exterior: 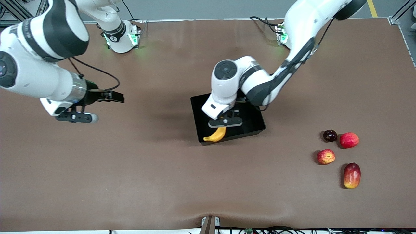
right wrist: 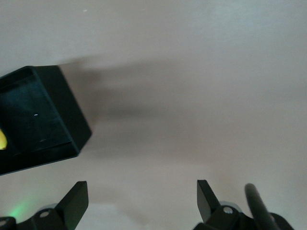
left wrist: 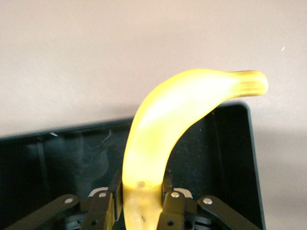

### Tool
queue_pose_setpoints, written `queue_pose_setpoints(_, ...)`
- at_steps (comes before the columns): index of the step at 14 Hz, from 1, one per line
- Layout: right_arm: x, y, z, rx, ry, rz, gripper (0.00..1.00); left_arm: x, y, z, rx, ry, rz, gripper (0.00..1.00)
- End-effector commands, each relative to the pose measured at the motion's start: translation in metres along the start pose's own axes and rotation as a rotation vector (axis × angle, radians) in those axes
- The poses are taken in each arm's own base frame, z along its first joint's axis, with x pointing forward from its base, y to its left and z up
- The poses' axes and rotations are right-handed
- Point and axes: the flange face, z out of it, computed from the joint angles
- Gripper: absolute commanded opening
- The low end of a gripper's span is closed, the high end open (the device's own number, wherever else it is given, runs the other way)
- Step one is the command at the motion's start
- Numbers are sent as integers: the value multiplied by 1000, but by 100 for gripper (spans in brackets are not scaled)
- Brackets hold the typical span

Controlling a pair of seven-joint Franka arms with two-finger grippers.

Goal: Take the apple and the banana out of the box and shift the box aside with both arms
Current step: 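Carry the banana out with the left gripper while the right gripper reaches the box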

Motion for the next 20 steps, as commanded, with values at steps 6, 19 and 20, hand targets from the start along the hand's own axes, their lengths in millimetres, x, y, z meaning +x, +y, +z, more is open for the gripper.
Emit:
queue_pose_setpoints(6,42,-103,119,63,68,64,100,123,-194,-28,44,-31,170,0)
queue_pose_setpoints(19,22,-214,323,-82,177,-176,0,217,-418,85,229,55,902,0)
queue_pose_setpoints(20,25,-212,321,-80,177,-171,0,219,-429,95,239,70,900,0)
